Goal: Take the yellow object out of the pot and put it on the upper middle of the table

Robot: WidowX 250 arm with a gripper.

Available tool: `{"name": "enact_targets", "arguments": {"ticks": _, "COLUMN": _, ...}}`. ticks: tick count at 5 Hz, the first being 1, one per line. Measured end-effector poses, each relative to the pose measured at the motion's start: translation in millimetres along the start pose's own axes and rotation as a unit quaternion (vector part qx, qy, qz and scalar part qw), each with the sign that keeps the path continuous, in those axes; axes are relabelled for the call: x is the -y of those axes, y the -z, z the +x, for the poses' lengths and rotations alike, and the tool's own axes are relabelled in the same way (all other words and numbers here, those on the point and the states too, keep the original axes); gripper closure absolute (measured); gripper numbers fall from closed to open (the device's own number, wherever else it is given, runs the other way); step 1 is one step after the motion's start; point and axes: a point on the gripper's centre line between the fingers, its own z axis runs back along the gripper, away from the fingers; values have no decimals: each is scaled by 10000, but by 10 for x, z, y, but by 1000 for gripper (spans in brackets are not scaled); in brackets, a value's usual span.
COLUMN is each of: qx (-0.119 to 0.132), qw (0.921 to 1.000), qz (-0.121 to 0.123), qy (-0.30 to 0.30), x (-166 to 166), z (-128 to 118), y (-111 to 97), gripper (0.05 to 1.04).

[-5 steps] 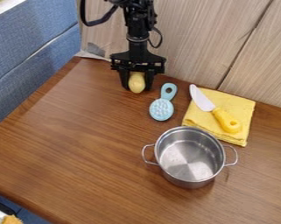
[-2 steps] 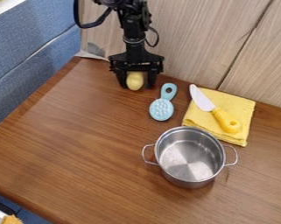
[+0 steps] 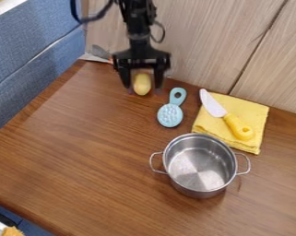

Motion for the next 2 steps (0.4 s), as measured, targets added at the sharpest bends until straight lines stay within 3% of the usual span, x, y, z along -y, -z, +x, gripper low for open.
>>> {"name": "enact_targets", "arguments": {"ticks": 1, "qx": 223, "qw": 9997, "qz": -55, "qy": 11, "x": -1, "z": 7, "y": -230, "gripper": 83}}
{"name": "enact_targets", "arguments": {"ticks": 2, "qx": 437, "qw": 9977, "qz": -295, "qy": 436, "x": 52, "z": -73, "y": -378, "gripper": 83}}
